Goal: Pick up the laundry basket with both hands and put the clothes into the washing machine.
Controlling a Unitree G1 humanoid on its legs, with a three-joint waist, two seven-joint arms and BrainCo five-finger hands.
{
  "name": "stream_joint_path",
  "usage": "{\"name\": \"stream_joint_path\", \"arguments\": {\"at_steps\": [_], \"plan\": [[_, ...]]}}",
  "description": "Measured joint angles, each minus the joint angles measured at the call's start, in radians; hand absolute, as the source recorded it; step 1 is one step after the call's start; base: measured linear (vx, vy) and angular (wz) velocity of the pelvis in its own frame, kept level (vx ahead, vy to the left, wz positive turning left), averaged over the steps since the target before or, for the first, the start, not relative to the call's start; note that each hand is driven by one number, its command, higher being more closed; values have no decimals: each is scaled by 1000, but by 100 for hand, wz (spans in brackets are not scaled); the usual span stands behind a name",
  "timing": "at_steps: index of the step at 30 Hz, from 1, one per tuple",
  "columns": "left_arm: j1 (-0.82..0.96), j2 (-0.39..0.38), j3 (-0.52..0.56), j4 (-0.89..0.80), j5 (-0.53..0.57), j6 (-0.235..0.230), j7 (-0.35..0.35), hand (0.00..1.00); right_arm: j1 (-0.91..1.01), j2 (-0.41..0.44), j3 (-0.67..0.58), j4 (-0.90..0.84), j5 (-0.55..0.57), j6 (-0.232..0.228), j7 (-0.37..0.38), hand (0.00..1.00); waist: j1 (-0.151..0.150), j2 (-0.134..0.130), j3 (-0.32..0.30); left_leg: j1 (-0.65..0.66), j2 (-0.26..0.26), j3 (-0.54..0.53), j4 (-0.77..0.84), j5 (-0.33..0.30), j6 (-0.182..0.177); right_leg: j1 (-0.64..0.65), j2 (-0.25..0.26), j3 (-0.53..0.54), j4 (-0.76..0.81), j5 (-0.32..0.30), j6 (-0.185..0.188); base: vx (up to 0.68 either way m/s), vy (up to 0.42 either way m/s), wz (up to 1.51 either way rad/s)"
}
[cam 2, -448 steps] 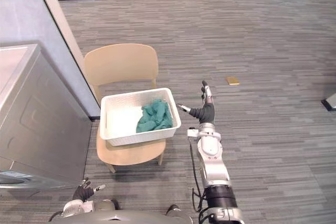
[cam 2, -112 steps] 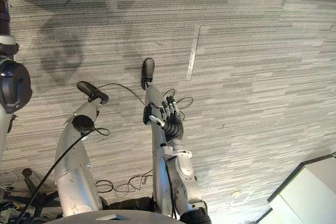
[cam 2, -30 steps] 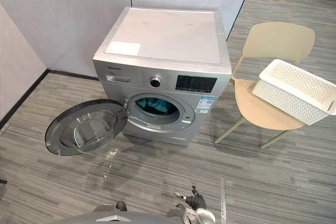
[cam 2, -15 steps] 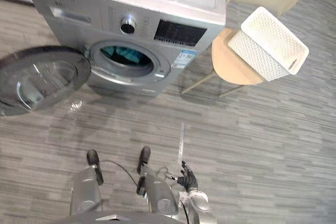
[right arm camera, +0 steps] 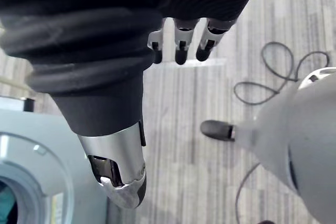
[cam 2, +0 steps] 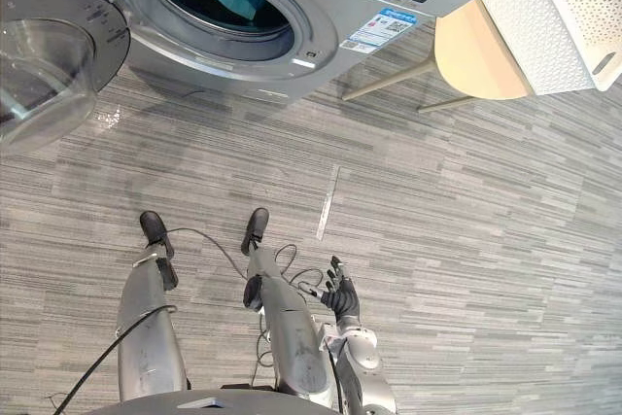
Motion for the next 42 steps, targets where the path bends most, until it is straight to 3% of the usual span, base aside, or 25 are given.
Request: {"name": "stream_joint_path", "arguments": {"at_steps": [2,4,7,10,13,15,16,17,20,24,29,38,42], "plan": [[64,-33,28,-22,0,7,-54,0,1,-1,-1,0,-1,2,8,0,15,1,-1,37,10,20,-1,-11,-6,22,7,12,-3,0,0,133,25,-20],[126,-74,31,-36,1,23,-102,0,4,-11,-2,0,-2,4,18,0,25,19,-10,61,16,25,-2,-28,-10,45,14,26,-11,-1,0,116,22,-12],[183,-140,-36,-54,0,59,-151,0,4,-20,-9,4,-10,22,35,0,35,40,-28,98,14,33,1,-52,-13,83,11,32,-12,-33,-9,100,19,5],[218,-206,-217,-53,1,82,-181,0,5,-51,-9,19,-38,40,61,0,41,56,-69,151,3,46,-7,-51,-12,117,-1,36,17,-65,-36,85,35,12],[250,-283,-488,-53,4,89,-193,0,4,-59,-11,68,-91,44,71,0,39,63,-121,253,-38,72,-54,-41,-10,165,-37,47,71,-105,-46,92,84,15],[288,-297,-738,-68,1,89,-199,0,-12,-62,-11,166,-105,42,88,0,12,67,-172,317,-95,85,-116,-18,2,185,-79,53,93,-120,-38,88,112,15],[314,-301,-891,-149,-2,78,-218,0,-45,-71,-12,260,-133,49,92,0,-17,78,-200,350,-134,94,-159,-5,13,195,-107,57,99,-124,-33,43,94,12],[321,-305,-928,-196,-10,70,-225,0,-54,-74,-12,288,-144,54,94,0,-23,81,-206,363,-146,101,-171,-2,18,197,-112,62,99,-122,-29,27,89,1],[332,-300,-949,-332,-67,50,-192,0,-50,-73,-12,353,-173,68,108,0,-41,103,-224,410,-185,129,-208,4,26,218,-141,89,84,-106,-8,-5,89,-16],[411,-303,-977,-598,-81,-33,-165,0,-48,-70,-22,384,-183,69,128,0,-72,128,-249,471,-217,139,-243,4,30,264,-157,117,45,-81,2,-23,53,-12],[555,-332,-972,-663,-87,-55,-192,0,-49,-69,-62,413,-217,69,134,0,-81,159,-292,511,-239,159,-301,14,27,271,-159,145,16,-70,4,-26,14,-19],[830,-482,-934,-684,-16,-53,-205,0,-51,-66,-101,443,-254,70,152,0,-82,156,-313,592,-289,150,-456,79,41,304,-168,146,-19,-68,26,33,12,2],[895,-503,-924,-700,-8,-52,-208,0,-51,-62,-118,448,-259,84,153,0,-74,150,-322,610,-305,140,-475,80,46,320,-178,144,-23,-67,32,77,25,5]]}}
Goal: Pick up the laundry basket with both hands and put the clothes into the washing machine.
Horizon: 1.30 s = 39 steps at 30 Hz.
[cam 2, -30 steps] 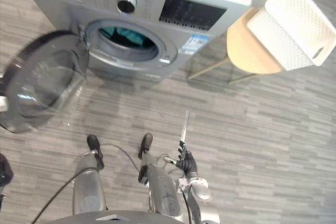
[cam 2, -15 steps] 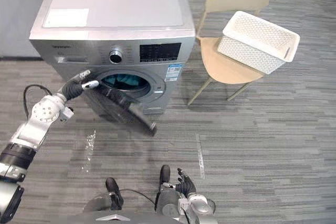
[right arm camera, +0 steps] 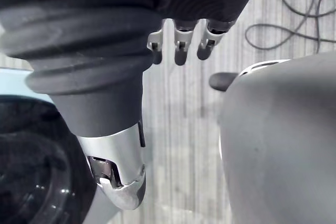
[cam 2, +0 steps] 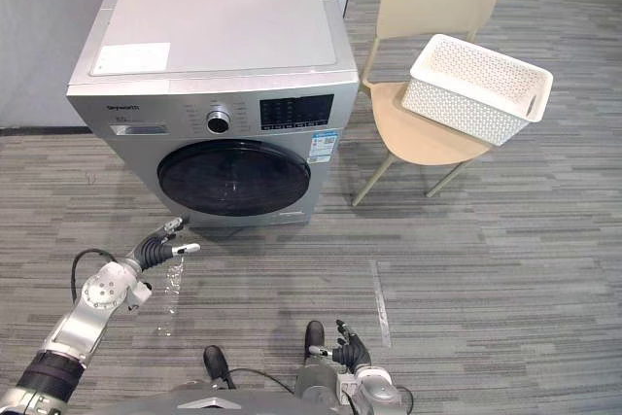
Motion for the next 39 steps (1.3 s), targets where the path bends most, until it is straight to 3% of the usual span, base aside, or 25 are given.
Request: {"name": "stream_joint_path", "arguments": {"at_steps": [7,11,17,21,26,28,35,39], "plan": [[41,-62,50,0,21,3,4,0,1,19,2,2,-1,7,16,0,8,-11,-10,2,-5,-41,0,-2,2,5,-3,-5,0,-1,1,32,-4,1],[96,-156,104,4,20,5,35,0,0,14,2,15,0,6,15,0,12,-11,-12,21,-5,-43,-1,-3,1,24,-4,-4,0,-1,0,-27,-9,0],[111,-261,158,208,-32,6,129,0,-24,11,1,65,1,2,1,0,22,-17,-16,10,-15,-65,-8,-2,-1,22,-15,-12,0,-14,2,-56,-7,8],[137,-301,183,346,-32,5,170,0,-29,15,4,97,0,2,-21,0,50,-47,-19,-23,-19,-97,-8,3,2,8,-21,-39,0,-15,10,3,5,22],[160,-300,264,450,-32,6,229,0,-63,18,10,119,4,1,-63,0,81,-121,26,-76,-18,-161,-1,25,14,-3,-20,-102,1,-1,16,52,1,36],[157,-299,274,475,-33,6,247,0,-78,18,25,115,8,-4,-77,0,90,-133,47,-81,-18,-172,-1,26,15,-2,-21,-111,4,1,16,44,19,19],[102,-300,311,499,-86,-13,290,0,-160,38,80,108,32,-25,-115,0,126,-135,157,-134,6,-243,45,14,9,-4,-12,-150,33,36,15,-7,40,27],[88,-299,313,513,-152,-27,308,0,-190,43,117,102,51,-29,-121,0,128,-132,194,-158,20,-270,60,9,16,-9,-1,-153,35,75,9,-18,63,12]]}}
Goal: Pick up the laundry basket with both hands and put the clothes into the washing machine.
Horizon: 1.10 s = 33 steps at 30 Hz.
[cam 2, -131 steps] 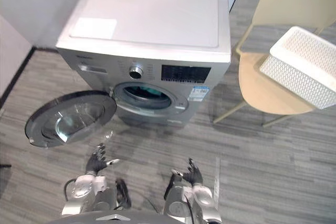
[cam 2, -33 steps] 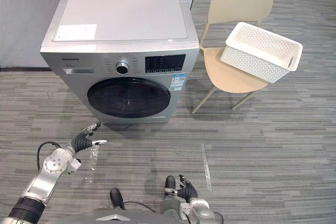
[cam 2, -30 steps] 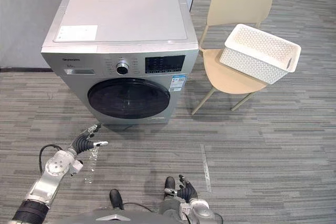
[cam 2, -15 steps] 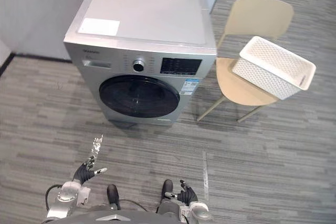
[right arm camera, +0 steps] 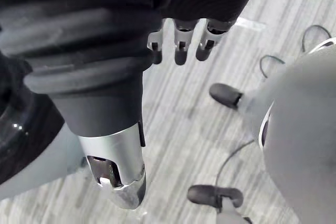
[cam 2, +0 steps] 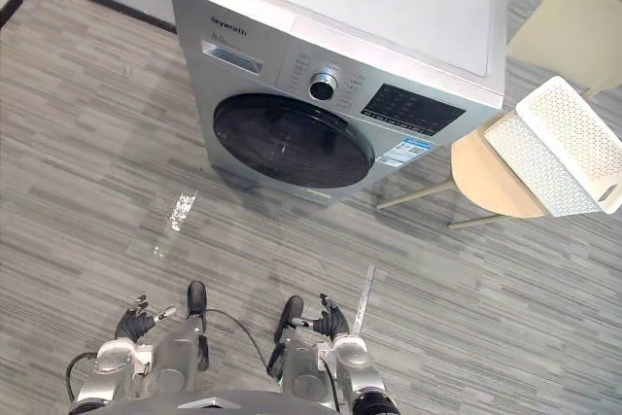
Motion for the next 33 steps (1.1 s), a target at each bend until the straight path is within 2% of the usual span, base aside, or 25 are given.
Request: {"name": "stream_joint_path", "arguments": {"at_steps": [2,5,7,9,10,12,13,14,15,16,17,18,21,22,23,24,25,26,27,28,29,30,31,33], "plan": [[-3,3,1,7,-19,-2,2,0,-5,5,5,0,1,-3,0,0,0,2,4,-19,5,-22,1,0,0,-20,2,-8,23,3,-1,7,66,16],[-5,1,14,15,-39,-11,9,0,-9,5,5,12,1,-12,-1,0,-4,27,26,-31,18,-66,36,-18,3,-57,-1,-18,153,-13,-18,44,77,30],[-5,-2,39,41,-51,-11,17,0,2,5,4,19,0,-12,0,0,-5,39,38,-9,17,-77,92,-53,15,-86,-33,14,342,-55,-39,53,73,29],[8,0,45,60,-55,-10,18,0,3,-4,5,21,0,-14,1,0,-4,46,46,8,17,-82,146,-90,26,-112,-53,65,481,-55,-43,29,48,26],[31,7,45,73,-55,-10,17,0,1,-12,14,26,0,-14,2,0,-7,57,52,20,14,-103,189,-119,32,-121,-58,115,565,-38,-66,19,32,36],[50,5,55,79,-57,-7,16,0,-3,-13,23,33,-1,-15,2,0,-3,51,50,28,8,-122,203,-126,35,-132,-50,155,616,-6,-109,45,41,44],[57,0,61,79,-57,-6,14,0,-3,-11,23,31,-2,-15,2,0,-2,48,52,34,4,-128,207,-128,38,-138,-48,175,635,1,-118,102,42,49],[70,-9,80,80,-58,-3,11,0,-1,-8,20,25,-2,-19,2,0,-1,51,58,41,-5,-158,214,-131,47,-156,-44,211,696,-23,-112,113,-18,61],[68,-13,93,87,-58,1,11,0,5,1,10,17,-2,-19,7,0,-1,51,58,40,-13,-192,227,-132,56,-157,8,254,732,-198,-72,122,-78,68],[63,-20,107,87,-58,1,11,0,9,9,-2,14,-3,-17,10,0,-2,51,58,39,-16,-209,227,-133,55,-153,49,280,722,-266,-63,80,-114,85],[46,-31,138,91,-57,1,6,0,15,18,-9,7,-2,-17,11,0,-4,51,57,28,-28,-251,233,-135,53,-146,133,345,655,-348,-42,77,-181,105],[16,-37,158,98,-57,1,0,0,24,17,-19,-3,-2,-18,11,0,-8,52,57,9,-59,-303,245,-137,50,-148,199,405,580,-394,-37,61,-179,123],[-28,-62,162,97,-56,-4,-4,0,52,6,-58,-30,1,-13,12,0,-30,51,55,-8,-155,-440,288,-155,30,-135,246,532,509,-417,-45,92,-232,181],[-30,-82,178,97,-55,-11,-10,0,59,8,-69,-30,7,-14,11,0,-34,58,54,-15,-193,-500,332,-183,15,-109,233,519,505,-426,-104,129,-333,199],[-30,-97,188,98,-55,-11,-12,0,61,7,-71,-30,8,-14,11,0,-36,75,44,-20,-197,-526,350,-195,5,-99,229,476,508,-441,-109,121,-327,197],[-25,-132,213,108,-56,-10,-15,0,87,-6,-91,-30,7,-16,12,0,-30,119,3,-54,-187,-529,478,-220,-21,-79,224,372,480,-445,-118,81,-200,147],[-21,-143,221,111,-55,-10,-16,0,92,-12,-96,-29,7,-16,11,0,-28,127,-3,-57,-177,-514,515,-241,-23,-53,226,336,468,-442,-126,165,-226,169],[-16,-153,233,120,-54,-9,-19,0,94,-18,-93,-26,7,-12,11,0,-31,142,-17,-50,-137,-450,537,-268,-37,-5,238,283,430,-433,-142,157,-171,110],[-13,-154,238,119,-55,-9,-21,0,95,-17,-88,-26,7,-12,11,0,-29,145,-22,-48,-117,-412,546,-279,-55,14,246,270,413,-433,-145,172,-212,110],[-12,-157,249,117,-56,-10,-23,0,97,-14,-79,-28,8,-15,12,0,-25,146,-25,-58,-70,-313,599,-297,-83,45,255,232,383,-430,-153,125,-190,70],[-16,-162,271,116,-57,-11,-24,0,97,-7,-82,-31,9,-17,12,0,-18,147,-26,-79,-12,-188,686,-302,-91,68,264,211,367,-428,-157,149,-203,54],[-19,-162,276,116,-57,-11,-23,0,97,-6,-87,-34,9,-17,12,0,-14,149,-27,-85,27,-114,737,-306,-84,78,265,195,358,-427,-158,144,-153,54],[-25,-159,274,120,-56,-8,-23,0,107,-7,-98,-34,10,-15,11,0,-18,150,-34,-83,111,48,805,-326,-49,111,265,164,336,-427,-158,120,-99,50],[-26,-162,272,136,-55,-8,-23,0,139,-5,-120,-35,11,-15,11,0,-26,148,-60,-58,185,206,790,-353,-4,146,256,111,298,-427,-158,117,-43,86]]}}
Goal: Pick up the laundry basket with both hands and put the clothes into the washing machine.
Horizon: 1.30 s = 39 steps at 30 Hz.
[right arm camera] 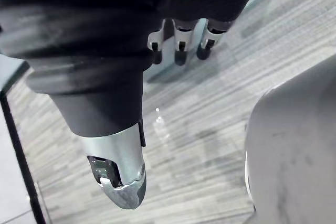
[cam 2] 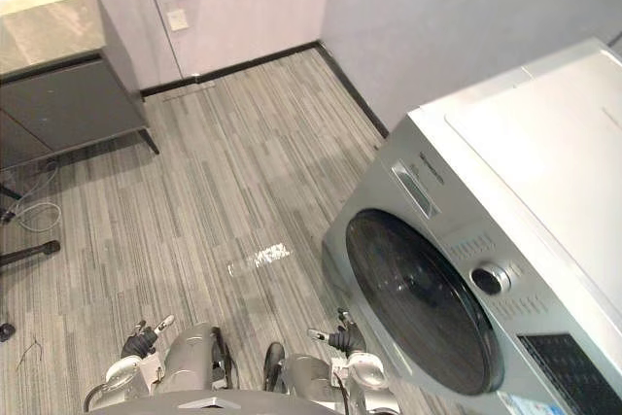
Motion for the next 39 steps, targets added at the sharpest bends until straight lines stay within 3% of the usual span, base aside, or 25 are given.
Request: {"name": "stream_joint_path", "arguments": {"at_steps": [1,3,4,5,6,8,13,16,17,18,19,20,21,23,26,28,31,33,35,36,39], "plan": [[-1,5,0,10,3,1,-1,0,18,7,-19,0,18,1,-1,0,-3,-8,-15,22,17,69,-63,-8,15,19,-17,-37,-14,0,0,147,-6,95],[-6,12,-1,39,5,2,-1,0,30,17,-55,4,29,0,-1,0,-6,-15,-25,50,0,110,-210,10,20,43,-48,-81,-21,-3,6,128,50,89],[-6,12,-1,52,11,4,-1,0,31,16,-61,11,29,1,-1,0,-5,-13,-34,54,-13,107,-280,44,23,43,-57,-87,-20,-6,11,109,132,84],[-7,10,-2,72,11,5,-1,0,31,16,-73,18,29,1,0,0,-2,-4,-45,62,-39,97,-400,172,23,45,-68,-89,-18,-14,23,108,172,67],[-12,15,-11,85,20,7,-1,0,25,19,-77,32,28,1,-1,0,0,-20,-52,83,-92,82,-470,210,34,45,-97,-82,-23,-18,36,114,181,64],[-10,30,-36,101,26,9,-1,0,23,28,-73,49,27,-1,0,0,-2,-32,-69,107,-148,75,-553,247,57,45,-123,-47,-53,-9,49,91,184,50],[-3,35,-37,101,27,7,-2,0,3,26,-76,103,17,-1,1,0,17,-39,-81,113,-183,73,-570,247,64,73,-140,-15,-133,39,84,6,133,-5],[4,34,-5,100,27,7,-11,0,-6,29,-105,130,12,3,1,0,18,-48,-83,154,-230,71,-590,215,75,70,-187,3,-78,-19,120,-40,152,-13],[14,34,-7,100,26,7,-19,0,6,24,-118,126,14,3,1,0,12,-56,-83,186,-259,50,-585,182,74,66,-225,4,13,-64,160,-9,108,7],[21,31,-10,98,21,6,-23,0,9,16,-118,125,9,2,2,0,7,-45,-92,193,-266,50,-580,169,77,47,-236,8,99,-78,178,-10,98,3],[30,34,-13,110,23,7,-30,0,2,13,-114,117,8,2,6,0,5,-41,-93,206,-271,50,-574,153,95,-47,-264,47,331,-62,173,-28,115,2],[42,44,-23,111,23,8,-38,0,1,14,-114,102,8,0,11,0,-6,-30,-98,224,-270,41,-587,152,96,-114,-271,73,467,0,163,31,184,18],[58,56,-29,110,24,8,-43,0,-5,20,-108,86,6,-2,13,0,-13,-18,-96,258,-269,32,-614,152,96,-182,-276,101,603,24,150,74,183,38],[68,66,-29,106,24,8,-45,0,-7,22,-97,88,7,-2,13,0,-14,-26,-100,286,-269,19,-642,156,93,-208,-268,116,619,19,152,79,69,40],[72,72,-27,117,33,8,-47,0,-12,22,-90,97,7,-6,13,0,-16,-25,-105,295,-255,-17,-670,169,71,-213,-230,153,379,-14,150,149,-13,38],[67,73,-22,133,41,7,-46,0,-18,19,-94,119,8,-7,13,0,-14,-20,-107,283,-241,-34,-671,169,70,-214,-202,199,206,4,145,186,-58,20],[63,78,-16,149,41,7,-46,0,-23,20,-94,131,7,-7,13,0,-16,-21,-108,293,-220,-59,-653,161,51,-206,-190,223,54,91,139,223,-130,26],[69,82,2,149,41,3,-44,0,-22,36,-106,154,1,-7,13,0,-14,-47,-118,327,-233,-86,-654,145,21,-169,-204,224,-27,229,141,278,-217,38],[64,76,3,163,44,-1,-38,0,-23,36,-115,171,-21,-6,14,0,2,-51,-137,338,-220,-103,-654,133,-9,-150,-197,214,-25,176,151,270,-274,24],[62,66,6,169,55,-1,-38,0,-24,26,-116,169,-21,-14,13,0,-2,-28,-134,338,-194,-119,-653,131,-25,-145,-176,186,-15,155,135,242,-282,21],[63,48,45,172,61,0,-41,0,-28,19,-132,170,-22,-19,13,0,-6,-18,-122,309,-134,-171,-561,102,-61,-121,-144,119,25,83,99,167,-294,49]]}}
